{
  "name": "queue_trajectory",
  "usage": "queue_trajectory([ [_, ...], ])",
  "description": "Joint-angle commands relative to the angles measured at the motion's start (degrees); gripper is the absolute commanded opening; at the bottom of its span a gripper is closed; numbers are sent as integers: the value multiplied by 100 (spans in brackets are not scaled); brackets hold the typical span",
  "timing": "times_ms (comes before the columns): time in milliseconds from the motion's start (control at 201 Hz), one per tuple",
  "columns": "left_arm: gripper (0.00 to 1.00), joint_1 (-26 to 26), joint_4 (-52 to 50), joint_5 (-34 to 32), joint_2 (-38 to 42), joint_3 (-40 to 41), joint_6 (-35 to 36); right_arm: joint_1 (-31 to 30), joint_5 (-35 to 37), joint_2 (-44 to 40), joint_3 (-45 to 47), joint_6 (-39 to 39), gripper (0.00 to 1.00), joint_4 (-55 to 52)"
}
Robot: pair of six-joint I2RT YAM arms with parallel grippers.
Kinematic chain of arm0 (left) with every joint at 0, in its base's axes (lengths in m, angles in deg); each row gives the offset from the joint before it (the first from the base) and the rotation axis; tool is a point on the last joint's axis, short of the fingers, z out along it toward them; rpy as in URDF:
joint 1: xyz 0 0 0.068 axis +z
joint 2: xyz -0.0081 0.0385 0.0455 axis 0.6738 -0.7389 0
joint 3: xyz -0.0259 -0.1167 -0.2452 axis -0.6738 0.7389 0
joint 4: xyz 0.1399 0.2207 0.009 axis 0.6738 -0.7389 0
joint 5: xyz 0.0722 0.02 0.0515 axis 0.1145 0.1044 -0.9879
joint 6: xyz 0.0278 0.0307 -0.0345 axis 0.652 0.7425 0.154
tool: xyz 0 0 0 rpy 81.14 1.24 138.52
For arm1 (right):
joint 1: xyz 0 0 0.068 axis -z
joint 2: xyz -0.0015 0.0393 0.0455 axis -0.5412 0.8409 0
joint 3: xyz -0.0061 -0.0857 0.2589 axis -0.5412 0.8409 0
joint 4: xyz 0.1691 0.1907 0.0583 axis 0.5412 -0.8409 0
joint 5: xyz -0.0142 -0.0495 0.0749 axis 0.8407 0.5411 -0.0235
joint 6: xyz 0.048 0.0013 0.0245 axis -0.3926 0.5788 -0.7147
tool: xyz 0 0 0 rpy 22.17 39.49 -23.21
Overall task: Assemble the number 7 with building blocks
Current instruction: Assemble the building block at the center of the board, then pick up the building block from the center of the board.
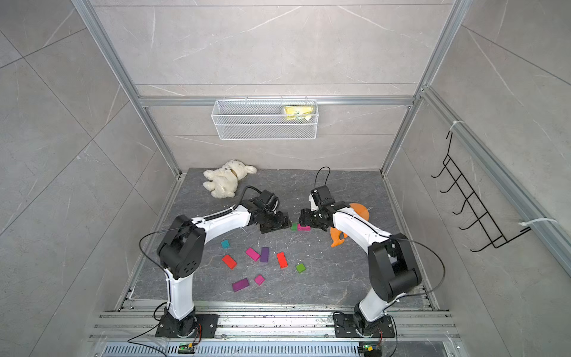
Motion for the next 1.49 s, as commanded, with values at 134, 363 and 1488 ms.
queue_trajectory([
  [134,93,13,-1175,-1581,1956,1126,358,-1228,954,-768,601,-381,67,-1011],
  [363,94,46,-1304,-1812,3159,2699,-63,-2830,2019,-467,544,-1311,67,-1533],
  [1488,95,48,-1485,-1819,4916,4017,-700,-3219,1929,1352,-234,-1435,64,-860],
])
